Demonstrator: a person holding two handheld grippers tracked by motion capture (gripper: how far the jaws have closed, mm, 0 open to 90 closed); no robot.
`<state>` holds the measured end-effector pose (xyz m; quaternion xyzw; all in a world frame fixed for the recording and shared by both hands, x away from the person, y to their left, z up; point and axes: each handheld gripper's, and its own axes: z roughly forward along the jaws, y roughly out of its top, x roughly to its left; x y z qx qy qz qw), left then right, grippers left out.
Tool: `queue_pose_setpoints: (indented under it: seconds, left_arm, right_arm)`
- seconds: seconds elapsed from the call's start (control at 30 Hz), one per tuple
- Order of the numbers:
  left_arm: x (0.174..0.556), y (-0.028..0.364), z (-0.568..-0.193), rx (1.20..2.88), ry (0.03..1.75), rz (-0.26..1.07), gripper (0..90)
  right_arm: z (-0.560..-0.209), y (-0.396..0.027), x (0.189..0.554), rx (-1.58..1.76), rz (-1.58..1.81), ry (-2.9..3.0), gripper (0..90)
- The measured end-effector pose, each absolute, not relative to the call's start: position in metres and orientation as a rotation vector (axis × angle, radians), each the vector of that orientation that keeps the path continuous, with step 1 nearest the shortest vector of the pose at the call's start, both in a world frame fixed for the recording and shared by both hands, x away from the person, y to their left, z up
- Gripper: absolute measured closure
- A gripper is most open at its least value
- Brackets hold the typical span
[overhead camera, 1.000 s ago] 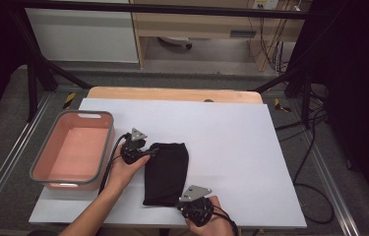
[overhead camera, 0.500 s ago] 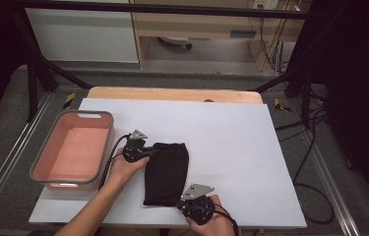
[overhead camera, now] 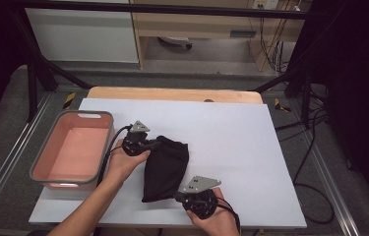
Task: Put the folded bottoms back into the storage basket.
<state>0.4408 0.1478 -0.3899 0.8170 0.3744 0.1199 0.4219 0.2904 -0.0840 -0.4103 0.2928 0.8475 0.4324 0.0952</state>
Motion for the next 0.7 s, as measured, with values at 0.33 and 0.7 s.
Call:
queue_pose_setpoints:
  seconds: [0.33, 0.7]
  left_arm:
    - [0.444, 0.142, -0.363, 2.074, 0.896, 0.326, 81.2]
    - [0.447, 0.142, -0.334, 2.053, 0.850, 0.338, 81.2]
  right_arm:
    - [-0.397, -0.083, 0.304, 0.858, 1.335, 2.572, 89.6]
    - [-0.389, -0.074, 0.321, 0.812, 1.355, 2.630, 89.5]
